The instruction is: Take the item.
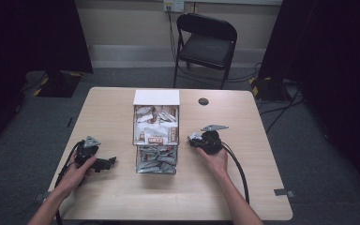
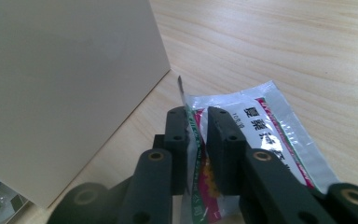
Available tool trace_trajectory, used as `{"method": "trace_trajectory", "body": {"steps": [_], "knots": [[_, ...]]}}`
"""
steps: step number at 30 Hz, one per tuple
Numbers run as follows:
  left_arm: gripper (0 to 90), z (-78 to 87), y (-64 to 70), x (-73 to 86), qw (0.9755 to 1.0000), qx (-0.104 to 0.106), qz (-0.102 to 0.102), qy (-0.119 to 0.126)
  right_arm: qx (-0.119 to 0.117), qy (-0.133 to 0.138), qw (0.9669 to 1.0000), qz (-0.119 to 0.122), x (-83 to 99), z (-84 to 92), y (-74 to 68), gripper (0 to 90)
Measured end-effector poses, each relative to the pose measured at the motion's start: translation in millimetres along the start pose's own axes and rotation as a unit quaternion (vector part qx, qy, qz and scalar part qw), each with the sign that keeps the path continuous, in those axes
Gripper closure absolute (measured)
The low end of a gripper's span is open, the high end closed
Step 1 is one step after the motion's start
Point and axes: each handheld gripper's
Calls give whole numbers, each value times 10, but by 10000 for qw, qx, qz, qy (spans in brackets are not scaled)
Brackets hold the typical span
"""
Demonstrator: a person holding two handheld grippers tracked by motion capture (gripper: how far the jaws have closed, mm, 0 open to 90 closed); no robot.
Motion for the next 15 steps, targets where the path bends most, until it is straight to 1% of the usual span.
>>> {"method": "trace_trajectory", "body": {"steps": [1,2,6,7,8,10,11,12,13,15], "knots": [[0,0,0,0,10000,0,0,0,0,0,10000,0,0,0,0,758],[0,0,0,0,10000,0,-1,-1,-12,1,10000,-29,2,-4,5,719],[0,-1,0,0,10000,10,4,0,-18,12,10000,-22,2,-6,0,700],[0,0,0,0,10000,1,0,0,-34,-12,10000,-19,4,-17,-4,663],[0,0,0,0,10000,1,-2,-1,-34,-12,10000,-19,4,-17,-4,663],[0,-1,0,0,10000,9,5,1,-45,-22,10000,-19,4,-24,-11,623],[0,0,0,0,10000,0,0,0,-18,-10,10000,-18,1,-24,-11,583],[0,0,0,0,10000,0,0,0,-47,35,10000,-60,-5,-11,-6,560],[0,0,0,0,10000,0,0,0,-47,35,10000,-60,-5,-11,-6,560],[0,0,0,0,10000,-1,0,0,-24,69,10000,-61,-16,10,-5,511]]}}
Point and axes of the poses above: each handheld gripper's, and its own axes: z roughly backward along the jaws, x roughly out of its underside, y roughly to its right, and after that the axes turned 3 degrees about -z, right-handed
